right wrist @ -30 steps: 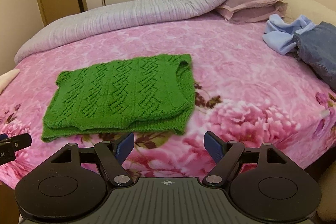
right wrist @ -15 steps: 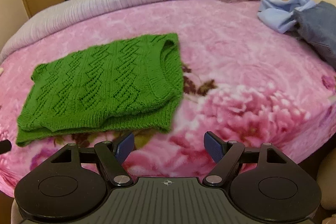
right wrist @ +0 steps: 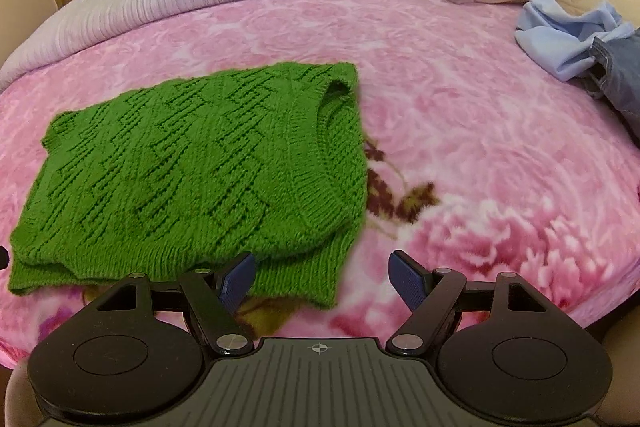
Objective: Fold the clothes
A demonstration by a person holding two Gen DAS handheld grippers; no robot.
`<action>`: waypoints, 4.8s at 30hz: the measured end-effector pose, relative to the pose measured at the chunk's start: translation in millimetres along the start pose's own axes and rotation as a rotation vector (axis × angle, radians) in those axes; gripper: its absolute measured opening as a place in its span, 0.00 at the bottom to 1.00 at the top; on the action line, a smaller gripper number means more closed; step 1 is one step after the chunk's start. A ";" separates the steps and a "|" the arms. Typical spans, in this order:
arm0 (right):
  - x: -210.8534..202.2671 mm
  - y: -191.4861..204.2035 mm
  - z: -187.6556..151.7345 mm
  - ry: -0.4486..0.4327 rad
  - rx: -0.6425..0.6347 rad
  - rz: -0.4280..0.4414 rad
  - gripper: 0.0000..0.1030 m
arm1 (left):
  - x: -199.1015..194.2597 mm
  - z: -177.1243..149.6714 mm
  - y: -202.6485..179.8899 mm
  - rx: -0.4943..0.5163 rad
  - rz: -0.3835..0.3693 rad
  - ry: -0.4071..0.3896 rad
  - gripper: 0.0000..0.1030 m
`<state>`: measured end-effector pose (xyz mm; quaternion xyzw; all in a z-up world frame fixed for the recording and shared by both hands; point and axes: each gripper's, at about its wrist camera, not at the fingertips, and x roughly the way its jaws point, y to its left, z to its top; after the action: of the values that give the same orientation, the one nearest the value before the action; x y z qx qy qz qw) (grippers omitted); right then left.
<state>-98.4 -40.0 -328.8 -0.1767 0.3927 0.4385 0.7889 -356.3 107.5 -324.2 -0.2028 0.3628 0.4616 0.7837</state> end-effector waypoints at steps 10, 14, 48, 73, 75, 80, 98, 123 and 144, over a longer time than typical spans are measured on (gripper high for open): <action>-5.0 -23.6 4.3 -0.004 0.084 0.019 0.74 | -5.0 4.7 3.0 -0.002 -0.065 -0.029 0.60; -6.3 -51.6 -2.1 -0.017 0.300 0.194 0.74 | -7.5 6.5 10.9 -0.002 -0.117 -0.039 0.48; 69.9 -67.1 25.2 0.116 0.531 0.321 0.17 | 78.6 24.9 27.6 -0.073 -0.340 0.057 0.08; 13.3 222.2 -1.3 -0.106 -0.651 0.376 0.54 | 47.9 1.1 123.7 -0.294 -0.299 0.050 0.08; 9.4 205.3 15.8 -0.100 -0.571 0.397 0.54 | 46.6 7.4 118.9 -0.277 -0.308 0.051 0.08; 40.2 151.5 85.9 0.102 -0.289 0.378 0.54 | 54.8 45.9 101.8 -0.211 -0.353 0.039 0.11; 172.2 103.8 187.5 0.329 -0.106 0.178 0.54 | 188.0 150.9 57.1 -0.189 -0.443 0.184 0.37; 170.0 169.7 180.5 0.291 -0.226 0.279 0.40 | 187.7 148.0 122.2 -0.317 -0.491 0.114 0.11; 158.9 150.1 165.8 0.207 -0.107 0.356 0.49 | 129.4 88.6 128.9 -0.368 -0.401 0.120 0.36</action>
<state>-97.2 234.2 -337.7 -0.1904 0.4726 0.5707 0.6440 -394.5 303.3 -361.8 -0.4366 0.2714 0.3424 0.7865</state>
